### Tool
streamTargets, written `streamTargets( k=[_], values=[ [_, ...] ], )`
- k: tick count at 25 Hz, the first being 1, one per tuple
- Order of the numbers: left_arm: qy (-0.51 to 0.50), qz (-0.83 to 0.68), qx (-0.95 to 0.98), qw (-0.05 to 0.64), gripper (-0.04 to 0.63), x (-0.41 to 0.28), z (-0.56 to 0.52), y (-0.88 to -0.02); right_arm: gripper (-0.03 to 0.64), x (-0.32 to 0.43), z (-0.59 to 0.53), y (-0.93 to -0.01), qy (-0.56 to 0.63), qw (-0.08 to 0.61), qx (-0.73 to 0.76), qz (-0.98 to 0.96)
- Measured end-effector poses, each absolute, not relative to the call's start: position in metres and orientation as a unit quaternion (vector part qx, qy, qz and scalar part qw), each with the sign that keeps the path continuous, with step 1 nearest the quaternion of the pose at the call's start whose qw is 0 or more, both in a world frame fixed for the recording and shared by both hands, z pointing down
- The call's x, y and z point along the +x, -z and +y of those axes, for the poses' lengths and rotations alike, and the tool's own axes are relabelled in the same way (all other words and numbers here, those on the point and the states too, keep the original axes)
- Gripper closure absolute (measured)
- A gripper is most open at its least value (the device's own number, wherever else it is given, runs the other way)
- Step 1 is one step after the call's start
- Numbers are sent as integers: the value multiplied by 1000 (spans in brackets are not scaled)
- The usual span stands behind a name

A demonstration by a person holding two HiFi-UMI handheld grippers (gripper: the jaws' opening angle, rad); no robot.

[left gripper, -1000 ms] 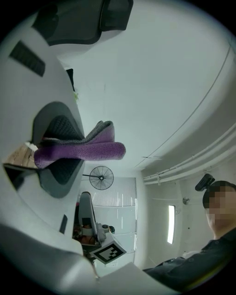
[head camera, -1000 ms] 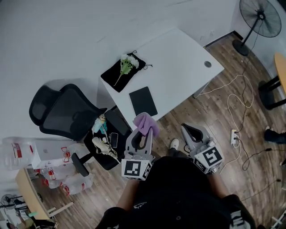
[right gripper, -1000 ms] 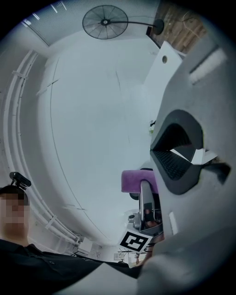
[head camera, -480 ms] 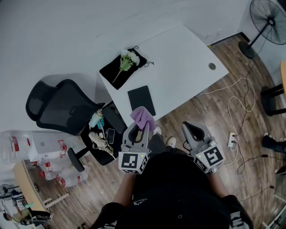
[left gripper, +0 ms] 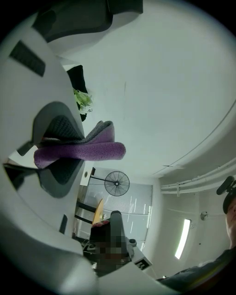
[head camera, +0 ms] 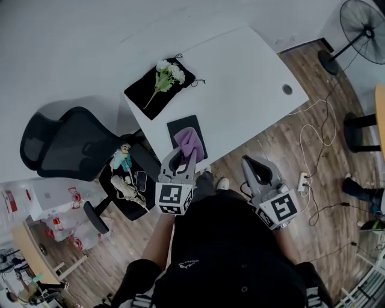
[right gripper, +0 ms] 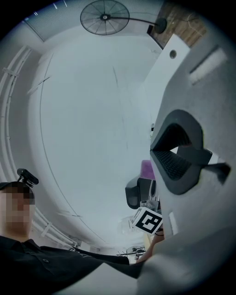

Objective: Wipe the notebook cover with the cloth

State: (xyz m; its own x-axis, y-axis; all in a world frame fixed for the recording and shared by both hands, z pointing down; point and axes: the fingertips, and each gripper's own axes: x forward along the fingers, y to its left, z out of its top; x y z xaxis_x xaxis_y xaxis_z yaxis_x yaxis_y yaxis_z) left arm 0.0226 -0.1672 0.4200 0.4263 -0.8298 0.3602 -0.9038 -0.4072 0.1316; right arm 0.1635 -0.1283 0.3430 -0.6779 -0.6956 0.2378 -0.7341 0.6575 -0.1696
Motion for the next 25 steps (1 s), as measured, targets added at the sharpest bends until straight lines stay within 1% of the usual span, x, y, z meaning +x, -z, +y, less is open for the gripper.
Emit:
streamTargets(
  k=[10,16,25],
  values=[
    [-159,-486,836,200,508,7,-225,-486,612,136,-165,-352,-123,99,417,-895],
    [-169,-480,825,246,508,-1,-245,-527,612,121,-170,-361,-123,120,420,-891],
    [-210,-477,803,291,508,-5,-268,-588,612,126,-174,-373,-145,134,433,-879]
  ],
)
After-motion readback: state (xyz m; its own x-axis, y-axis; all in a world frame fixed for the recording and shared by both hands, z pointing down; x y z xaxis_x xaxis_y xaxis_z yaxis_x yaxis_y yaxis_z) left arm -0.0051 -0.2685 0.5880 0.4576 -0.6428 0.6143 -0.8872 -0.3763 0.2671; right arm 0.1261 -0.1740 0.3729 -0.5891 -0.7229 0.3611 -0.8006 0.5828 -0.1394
